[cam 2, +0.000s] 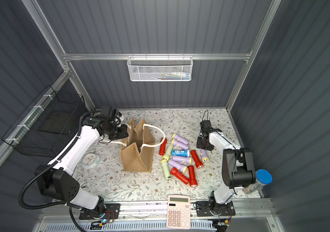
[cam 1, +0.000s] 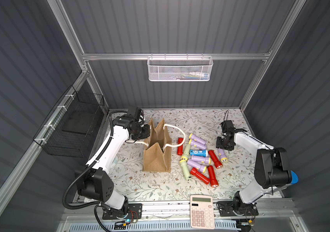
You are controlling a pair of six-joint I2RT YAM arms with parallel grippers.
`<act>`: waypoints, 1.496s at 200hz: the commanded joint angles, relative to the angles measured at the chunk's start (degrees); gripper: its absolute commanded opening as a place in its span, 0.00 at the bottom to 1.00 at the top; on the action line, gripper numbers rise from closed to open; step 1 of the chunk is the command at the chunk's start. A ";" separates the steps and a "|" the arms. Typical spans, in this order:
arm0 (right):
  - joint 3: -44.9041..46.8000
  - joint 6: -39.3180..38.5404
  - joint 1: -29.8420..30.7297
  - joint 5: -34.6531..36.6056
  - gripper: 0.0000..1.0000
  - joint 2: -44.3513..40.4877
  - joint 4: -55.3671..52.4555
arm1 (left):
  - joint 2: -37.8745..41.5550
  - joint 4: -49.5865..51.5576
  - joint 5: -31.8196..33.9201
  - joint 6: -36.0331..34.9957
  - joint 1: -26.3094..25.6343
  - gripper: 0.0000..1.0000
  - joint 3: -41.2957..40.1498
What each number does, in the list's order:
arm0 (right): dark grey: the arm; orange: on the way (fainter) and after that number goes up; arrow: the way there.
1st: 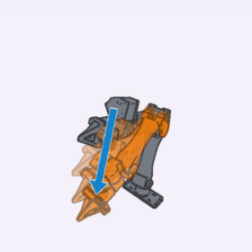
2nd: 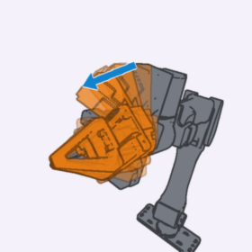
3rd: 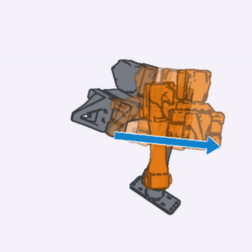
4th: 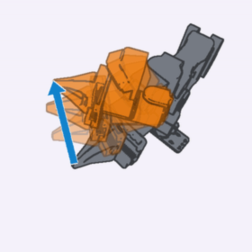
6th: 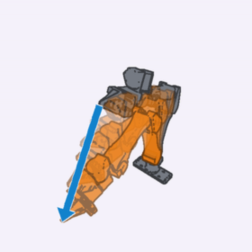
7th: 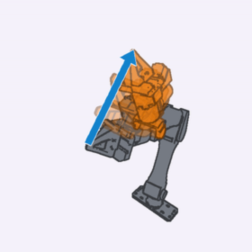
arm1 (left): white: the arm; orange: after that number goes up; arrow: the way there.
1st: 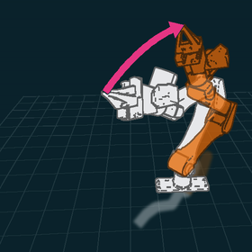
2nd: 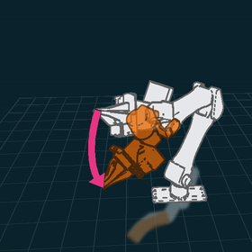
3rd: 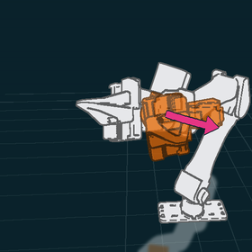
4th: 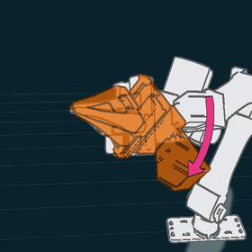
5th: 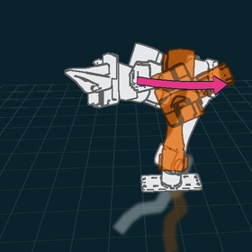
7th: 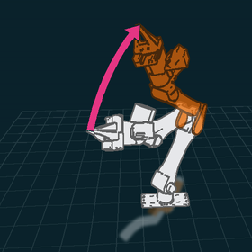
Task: Put the flashlights into the tote bags
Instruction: Pick up the flashlight from the center of the board.
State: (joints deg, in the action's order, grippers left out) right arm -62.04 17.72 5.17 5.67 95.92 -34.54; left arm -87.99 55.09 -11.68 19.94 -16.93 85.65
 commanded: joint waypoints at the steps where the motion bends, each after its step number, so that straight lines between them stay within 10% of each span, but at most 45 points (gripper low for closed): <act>1: -1.34 -0.84 -0.07 1.09 0.53 1.45 -0.80 | 0.65 0.09 -2.44 0.28 -0.21 0.00 -0.32; 128: -1.91 -2.65 -0.07 4.14 0.60 8.87 1.62 | 0.69 -1.56 -4.32 1.54 -0.30 0.00 0.40; 217: -2.07 -2.58 -0.07 6.32 0.29 8.51 0.82 | 3.08 -8.05 -9.79 5.94 -0.30 0.00 -3.46; 299: -3.28 -3.79 0.77 2.32 0.21 0.12 0.85 | 3.64 -11.76 -10.84 8.52 -2.39 0.00 -5.69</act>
State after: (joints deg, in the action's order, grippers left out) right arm -63.55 14.13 5.26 10.46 101.14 -32.82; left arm -85.06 44.91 -20.73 27.31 -18.15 79.83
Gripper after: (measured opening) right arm 0.389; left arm 0.051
